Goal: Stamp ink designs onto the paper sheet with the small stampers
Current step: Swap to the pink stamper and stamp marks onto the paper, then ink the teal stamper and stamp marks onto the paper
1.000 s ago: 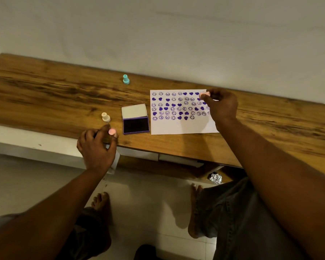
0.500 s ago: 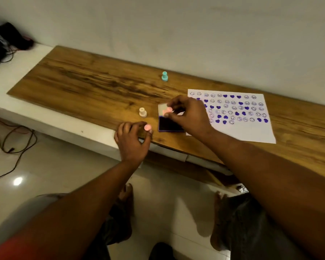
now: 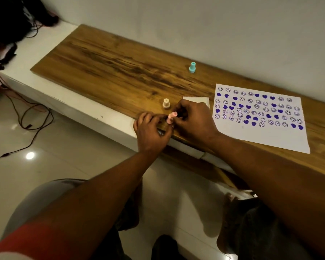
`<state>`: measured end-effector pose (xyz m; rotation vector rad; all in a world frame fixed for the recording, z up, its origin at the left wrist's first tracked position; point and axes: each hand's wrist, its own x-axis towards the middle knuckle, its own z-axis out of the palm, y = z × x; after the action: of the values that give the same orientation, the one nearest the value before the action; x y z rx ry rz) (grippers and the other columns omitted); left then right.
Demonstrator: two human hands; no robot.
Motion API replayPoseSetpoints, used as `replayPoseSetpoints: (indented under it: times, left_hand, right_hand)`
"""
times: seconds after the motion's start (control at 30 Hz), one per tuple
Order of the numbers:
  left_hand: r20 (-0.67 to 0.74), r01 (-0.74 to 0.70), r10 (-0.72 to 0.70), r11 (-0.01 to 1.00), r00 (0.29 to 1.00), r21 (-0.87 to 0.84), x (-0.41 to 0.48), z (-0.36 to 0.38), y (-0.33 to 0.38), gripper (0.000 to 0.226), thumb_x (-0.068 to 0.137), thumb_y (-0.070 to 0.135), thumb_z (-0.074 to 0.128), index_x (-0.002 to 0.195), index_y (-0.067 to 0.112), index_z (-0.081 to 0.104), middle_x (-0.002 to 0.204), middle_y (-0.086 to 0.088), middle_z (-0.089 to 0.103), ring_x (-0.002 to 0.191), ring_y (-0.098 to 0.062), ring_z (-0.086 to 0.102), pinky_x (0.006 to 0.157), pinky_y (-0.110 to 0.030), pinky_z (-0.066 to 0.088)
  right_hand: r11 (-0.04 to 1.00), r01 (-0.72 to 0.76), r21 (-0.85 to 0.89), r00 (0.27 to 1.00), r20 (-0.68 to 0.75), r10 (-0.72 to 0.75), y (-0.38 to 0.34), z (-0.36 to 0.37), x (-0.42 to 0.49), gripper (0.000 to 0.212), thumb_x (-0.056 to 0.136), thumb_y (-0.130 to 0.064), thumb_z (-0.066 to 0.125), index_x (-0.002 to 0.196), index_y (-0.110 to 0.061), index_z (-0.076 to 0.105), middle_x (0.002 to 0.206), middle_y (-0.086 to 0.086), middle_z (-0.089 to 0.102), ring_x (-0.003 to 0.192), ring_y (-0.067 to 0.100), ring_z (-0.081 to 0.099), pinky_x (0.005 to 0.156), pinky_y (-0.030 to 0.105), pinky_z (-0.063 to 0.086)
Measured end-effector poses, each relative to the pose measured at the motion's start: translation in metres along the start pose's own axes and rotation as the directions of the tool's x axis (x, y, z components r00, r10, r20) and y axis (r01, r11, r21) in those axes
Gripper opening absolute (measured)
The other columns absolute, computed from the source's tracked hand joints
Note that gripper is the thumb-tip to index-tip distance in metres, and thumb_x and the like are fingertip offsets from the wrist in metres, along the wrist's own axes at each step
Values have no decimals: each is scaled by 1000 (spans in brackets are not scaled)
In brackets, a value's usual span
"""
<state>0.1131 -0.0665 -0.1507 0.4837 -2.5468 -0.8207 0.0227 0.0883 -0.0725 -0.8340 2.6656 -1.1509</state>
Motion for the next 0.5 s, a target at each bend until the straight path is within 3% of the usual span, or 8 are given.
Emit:
replayPoseSetpoints:
  times: [0.2,0.37,0.5]
  left_hand:
    - [16,13,-12,1000,1000,-18,3,-2,0,42,85,56,67,114,27,76,118,1,71,131,-26,52,109,-48,33]
    - [27,30,-29,999,999,-22,4,-4,2,38,84,55,67,110,29,77,115,3,72,131,-25,52,108,-46,31]
    - [34,36,-35,999,999,-21,4,-6,5,36,84,53,66,108,29,78,113,3,73,131,-25,52,108,-44,29]
  right_hand:
    - [1000,4,-24,999,46,-3,0,7,0,20,91,-35,80,109,-25,76,101,-8,78,94,7,72,84,27,58]
    - [988,43,-148,997,68,-33,-1,5,6,17,92,-33,78,108,-27,78,98,-4,79,86,9,67,67,13,38]
    - [966,82,-244,995,81,-64,-6,8,9,17,94,-32,76,110,-27,78,99,-2,79,88,17,72,71,23,41]
